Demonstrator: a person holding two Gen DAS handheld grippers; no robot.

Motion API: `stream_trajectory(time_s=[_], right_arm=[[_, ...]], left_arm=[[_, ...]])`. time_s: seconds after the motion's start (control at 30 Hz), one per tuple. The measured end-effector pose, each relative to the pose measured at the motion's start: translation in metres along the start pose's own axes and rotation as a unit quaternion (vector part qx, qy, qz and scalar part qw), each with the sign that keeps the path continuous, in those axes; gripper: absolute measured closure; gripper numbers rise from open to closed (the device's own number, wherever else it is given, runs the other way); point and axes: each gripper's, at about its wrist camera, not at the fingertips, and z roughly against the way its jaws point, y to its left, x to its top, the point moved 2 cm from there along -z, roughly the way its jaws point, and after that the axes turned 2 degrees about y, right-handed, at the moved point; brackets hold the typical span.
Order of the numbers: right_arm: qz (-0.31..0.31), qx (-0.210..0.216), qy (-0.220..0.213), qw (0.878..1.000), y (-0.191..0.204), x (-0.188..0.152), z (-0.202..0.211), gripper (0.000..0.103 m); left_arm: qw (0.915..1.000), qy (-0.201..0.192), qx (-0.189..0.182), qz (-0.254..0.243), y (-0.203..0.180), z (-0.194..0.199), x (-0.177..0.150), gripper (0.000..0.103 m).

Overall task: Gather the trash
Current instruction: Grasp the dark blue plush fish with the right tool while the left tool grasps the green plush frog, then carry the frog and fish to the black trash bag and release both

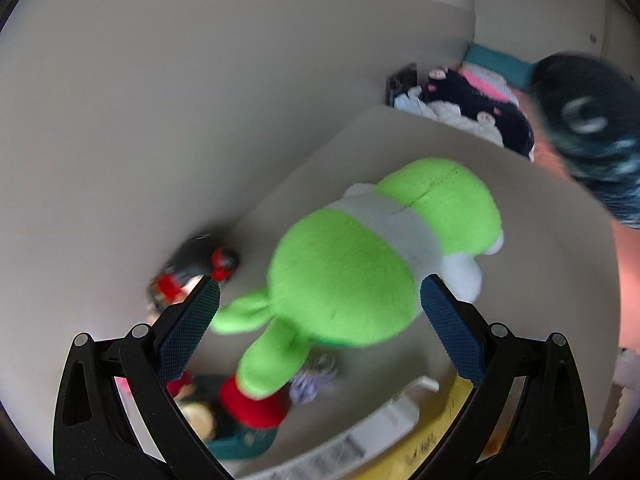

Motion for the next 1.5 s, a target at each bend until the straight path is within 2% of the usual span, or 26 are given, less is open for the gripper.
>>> stream_trajectory(time_s=[0.03, 0.07, 0.1, 0.17, 0.27, 0.5, 0.6, 0.77, 0.9, 1.07, 1.2, 1.3, 1.5], right_arm=[[-0.006, -0.001, 0.001, 1.0, -0.006, -0.002, -0.001, 0.088], [-0.011, -0.003, 0.001, 1.0, -0.012, -0.005, -0.001, 0.088], [-0.015, -0.003, 0.001, 1.0, -0.017, -0.006, -0.001, 0.088], [-0.028, -0.006, 0.001, 1.0, -0.029, -0.012, 0.001, 0.088], [-0.041, -0.01, 0.001, 0.999, -0.043, -0.02, 0.006, 0.088], [-0.064, -0.017, -0.016, 0.998, -0.065, -0.037, 0.046, 0.088], [-0.078, -0.025, -0.032, 0.996, -0.077, -0.048, 0.074, 0.088], [-0.103, -0.055, -0.057, 0.992, -0.105, -0.081, 0.127, 0.088], [-0.127, -0.081, -0.064, 0.986, -0.131, -0.118, 0.163, 0.088], [-0.16, -0.124, -0.061, 0.977, -0.167, -0.181, 0.205, 0.088], [-0.201, -0.163, -0.049, 0.965, -0.204, -0.246, 0.235, 0.088], [-0.224, -0.188, -0.033, 0.956, -0.226, -0.287, 0.249, 0.088], [-0.262, -0.227, 0.008, 0.938, -0.262, -0.368, 0.268, 0.088]], left_arm=[[0.9999, 0.01, -0.004, -0.002, -0.003, -0.009, 0.001, 0.009], [0.9998, 0.018, -0.005, -0.003, -0.005, -0.017, 0.001, 0.03], [0.9994, 0.032, -0.013, -0.004, -0.007, -0.026, -0.001, 0.038], [0.9996, 0.025, -0.01, -0.002, -0.01, -0.029, -0.003, 0.057], [0.9998, 0.013, -0.017, 0.006, -0.013, -0.018, -0.001, 0.07], [0.9993, -0.032, -0.019, 0.0, -0.023, 0.045, 0.01, 0.073], [0.9976, -0.064, -0.022, -0.013, -0.034, 0.091, 0.011, 0.073], [0.9923, -0.101, -0.042, -0.057, -0.08, 0.151, 0.004, 0.073], [0.9857, -0.116, -0.075, -0.097, -0.135, 0.184, -0.022, 0.073], [0.976, -0.118, -0.12, -0.138, -0.205, 0.203, -0.056, 0.073], [0.9666, -0.113, -0.147, -0.177, -0.266, 0.208, -0.088, 0.073], [0.9573, -0.101, -0.169, -0.212, -0.316, 0.207, -0.121, 0.072], [0.9432, -0.062, -0.198, -0.26, -0.382, 0.188, -0.18, 0.072]])
